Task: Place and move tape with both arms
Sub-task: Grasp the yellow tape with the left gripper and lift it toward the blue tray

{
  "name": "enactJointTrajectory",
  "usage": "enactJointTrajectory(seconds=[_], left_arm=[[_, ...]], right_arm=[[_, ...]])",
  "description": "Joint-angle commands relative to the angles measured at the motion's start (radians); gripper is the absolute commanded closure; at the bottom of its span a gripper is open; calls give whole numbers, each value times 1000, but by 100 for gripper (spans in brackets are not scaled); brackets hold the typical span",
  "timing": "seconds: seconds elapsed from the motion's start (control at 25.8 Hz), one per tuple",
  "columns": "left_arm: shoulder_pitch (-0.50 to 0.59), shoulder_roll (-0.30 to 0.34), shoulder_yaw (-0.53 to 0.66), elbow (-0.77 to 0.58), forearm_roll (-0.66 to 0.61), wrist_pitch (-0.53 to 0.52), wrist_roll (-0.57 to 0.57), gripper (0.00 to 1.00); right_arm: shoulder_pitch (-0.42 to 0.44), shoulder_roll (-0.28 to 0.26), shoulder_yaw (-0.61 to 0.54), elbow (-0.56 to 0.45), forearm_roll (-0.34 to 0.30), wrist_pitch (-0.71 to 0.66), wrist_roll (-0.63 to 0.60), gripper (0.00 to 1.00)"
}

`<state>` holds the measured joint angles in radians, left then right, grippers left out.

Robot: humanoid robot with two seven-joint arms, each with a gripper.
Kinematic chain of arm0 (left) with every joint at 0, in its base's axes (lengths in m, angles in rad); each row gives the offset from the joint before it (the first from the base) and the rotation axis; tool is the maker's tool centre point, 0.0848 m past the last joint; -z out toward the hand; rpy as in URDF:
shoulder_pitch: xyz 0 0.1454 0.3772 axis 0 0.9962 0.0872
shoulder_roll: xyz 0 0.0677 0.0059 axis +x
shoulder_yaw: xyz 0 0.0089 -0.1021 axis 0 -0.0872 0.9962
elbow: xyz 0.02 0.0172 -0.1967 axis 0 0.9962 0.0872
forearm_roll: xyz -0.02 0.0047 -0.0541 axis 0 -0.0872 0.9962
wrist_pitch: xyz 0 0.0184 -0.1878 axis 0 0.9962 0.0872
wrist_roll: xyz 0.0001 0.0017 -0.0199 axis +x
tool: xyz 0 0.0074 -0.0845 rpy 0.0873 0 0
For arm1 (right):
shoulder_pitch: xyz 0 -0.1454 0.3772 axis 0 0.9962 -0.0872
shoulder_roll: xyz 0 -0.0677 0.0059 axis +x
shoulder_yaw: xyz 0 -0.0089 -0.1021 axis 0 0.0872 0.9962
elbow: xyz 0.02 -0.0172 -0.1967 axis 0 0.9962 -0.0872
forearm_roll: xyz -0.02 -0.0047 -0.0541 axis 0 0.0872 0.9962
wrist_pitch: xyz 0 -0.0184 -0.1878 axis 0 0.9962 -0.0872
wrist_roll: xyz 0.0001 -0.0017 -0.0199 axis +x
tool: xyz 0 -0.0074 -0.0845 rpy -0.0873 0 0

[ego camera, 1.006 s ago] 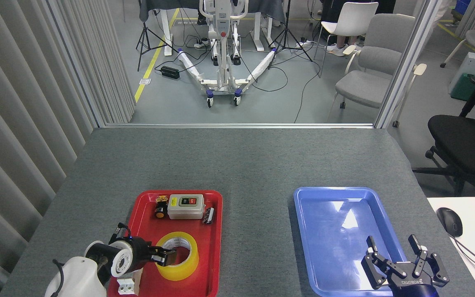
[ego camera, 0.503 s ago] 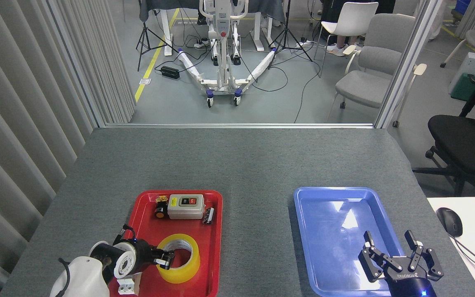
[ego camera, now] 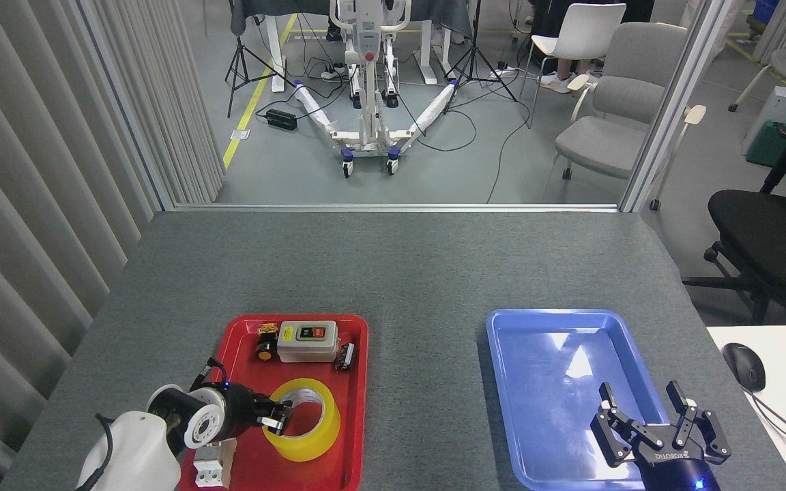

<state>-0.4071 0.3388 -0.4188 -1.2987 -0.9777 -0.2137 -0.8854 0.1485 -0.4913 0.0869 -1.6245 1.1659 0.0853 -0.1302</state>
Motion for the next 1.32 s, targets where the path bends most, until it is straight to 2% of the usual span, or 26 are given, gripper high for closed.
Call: enactJointTrajectory(seconds=[0.0, 0.12, 0.15, 0.23, 0.35, 0.43, 0.5, 0.58, 0.74, 0.85, 0.97, 1.01, 1.16, 1.28], left_arm=[[-25, 8, 28, -59, 14, -27, 8, 100], [-24, 12, 98, -102, 93, -69, 43, 100], [-22, 16, 126, -100, 159, -107, 66, 100], [-25, 19, 164, -77, 310, -248, 148, 100], [-53, 13, 175, 47, 505, -472, 359, 100], [-76, -6, 149, 145, 603, -572, 516, 100], [-85, -52, 87, 231, 660, -572, 634, 100], [-95, -96, 31, 286, 674, -572, 686, 100], [-122, -182, -135, 391, 676, -559, 666, 100], [-199, -261, -244, 492, 682, -559, 657, 100], [-211, -316, -262, 541, 683, -550, 657, 100], [-211, -327, -262, 556, 683, -550, 657, 100], [-206, -323, -262, 562, 683, -549, 657, 100], [-202, -316, -262, 556, 683, -549, 655, 100]], right_arm=[[0, 2, -1, 0, 1, -16, 0, 1], [2, 2, -3, 2, 4, -62, -3, 1], [2, 2, -4, 0, 4, -78, -5, 1], [2, 2, -6, 0, 4, -102, -11, 1], [3, 2, -18, 2, 3, -154, -31, 1], [5, 5, -38, 2, 3, -187, -34, 1], [5, 11, -49, 2, 3, -203, -34, 1], [5, 16, -49, 2, 1, -225, -34, 1], [3, 17, -53, 2, -2, -317, -39, 1], [3, 26, -101, 2, -5, -423, -37, 1], [-7, 83, -124, 2, -5, -578, -29, 1], [-7, 100, -134, 2, -5, -633, -28, 1], [-4, 109, -164, 8, -5, -869, -23, 1], [-9, 135, -170, 32, -5, -871, -22, 1]])
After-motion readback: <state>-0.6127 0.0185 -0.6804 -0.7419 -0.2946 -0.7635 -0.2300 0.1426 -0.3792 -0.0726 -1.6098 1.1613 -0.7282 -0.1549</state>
